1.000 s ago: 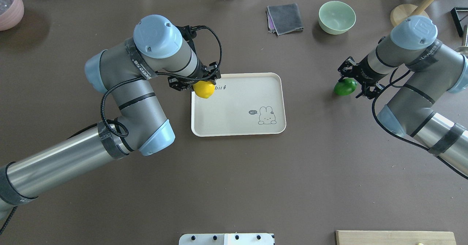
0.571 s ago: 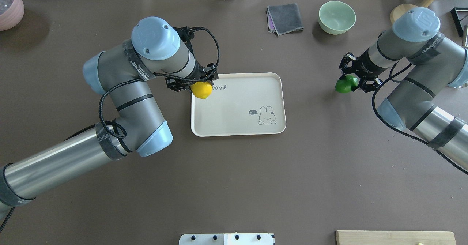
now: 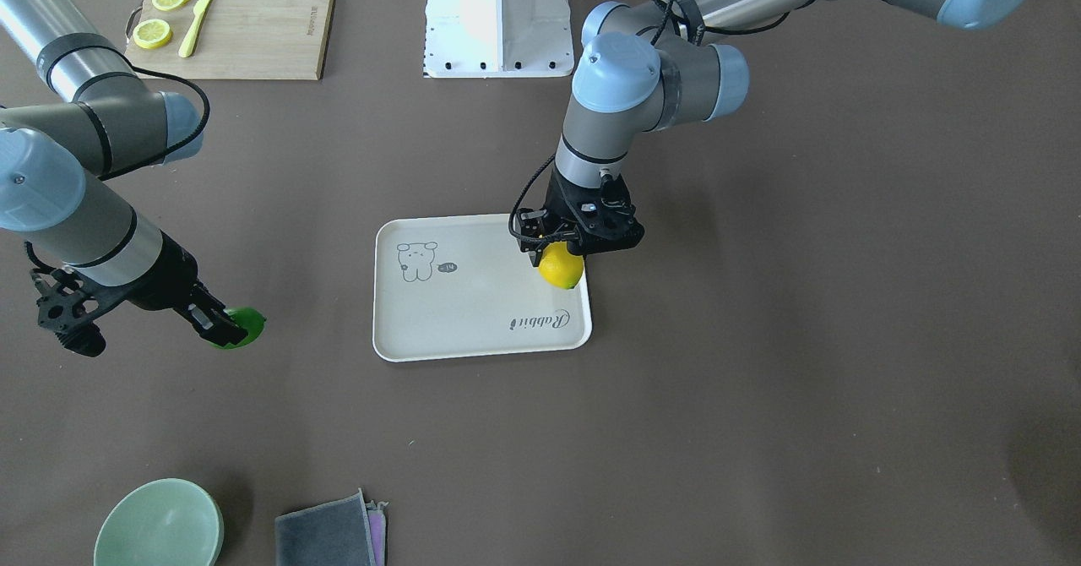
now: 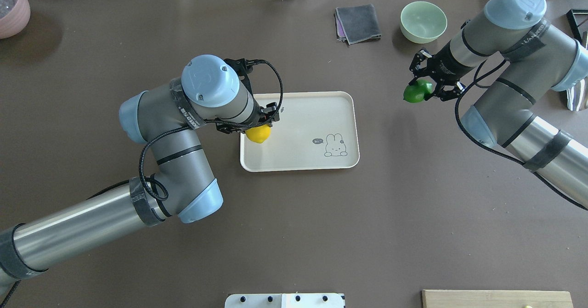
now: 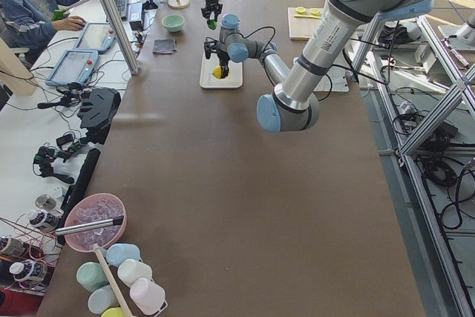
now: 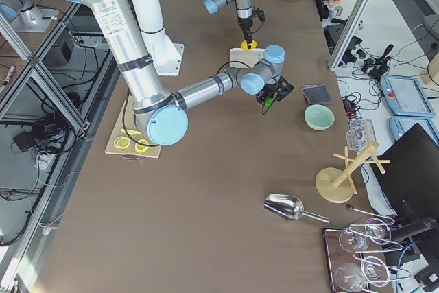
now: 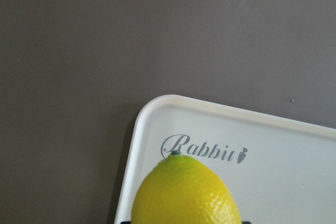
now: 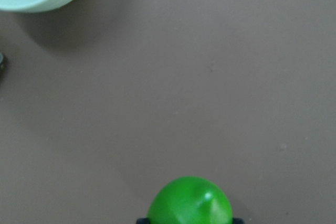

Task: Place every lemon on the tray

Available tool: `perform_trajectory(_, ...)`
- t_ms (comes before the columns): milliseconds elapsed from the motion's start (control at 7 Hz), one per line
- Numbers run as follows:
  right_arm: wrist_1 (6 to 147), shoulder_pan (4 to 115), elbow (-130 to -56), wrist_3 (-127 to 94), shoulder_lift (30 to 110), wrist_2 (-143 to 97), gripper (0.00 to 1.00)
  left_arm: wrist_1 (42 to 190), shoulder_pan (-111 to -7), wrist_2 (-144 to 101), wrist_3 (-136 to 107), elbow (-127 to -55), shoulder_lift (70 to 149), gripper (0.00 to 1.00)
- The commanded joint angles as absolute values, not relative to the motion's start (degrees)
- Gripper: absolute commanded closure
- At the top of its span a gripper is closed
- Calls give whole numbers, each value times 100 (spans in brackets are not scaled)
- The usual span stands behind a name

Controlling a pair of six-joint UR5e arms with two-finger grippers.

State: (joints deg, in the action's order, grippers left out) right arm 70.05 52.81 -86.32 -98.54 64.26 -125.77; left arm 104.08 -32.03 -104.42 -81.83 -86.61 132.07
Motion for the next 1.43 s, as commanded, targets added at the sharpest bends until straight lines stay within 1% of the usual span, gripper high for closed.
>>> perform_trajectory(0,7014,4828,-8622,-9905,6013,-12542,100,10424,-3111,-10380,-8026,-8570,13227,100)
perform_trajectory(143,7005,4642,-8622,-9966,5820,-12542,100,10415,-3129,-10371,-7911,-8508,13228,86)
perform_trajectory(286,6996,4484,-8622,-10063,5723,-12464,100,10415,-3129,-10362,-7901,-8508,13245,2)
perform_trajectory(429,6996,4369,-8622,-10081,5669,-12393,100,10415,-3164,-10380,-7867,-8534,13245,2)
perform_trajectory(714,6935,4228,-8238,-10099,5354,-12121,100,10398,-3391,-10667,-7744,-8718,13237,2)
perform_trajectory(857,6926,4175,-8053,-10099,5179,-12111,92,10389,-3445,-10705,-7734,-8736,13210,2)
perform_trajectory(1000,6926,4175,-8033,-10090,5159,-12094,1,10319,-3463,-10705,-7700,-8754,13210,2)
perform_trajectory(1286,6934,4288,-8112,-10038,5211,-12163,0,10310,-3480,-10705,-7690,-8771,13192,2)
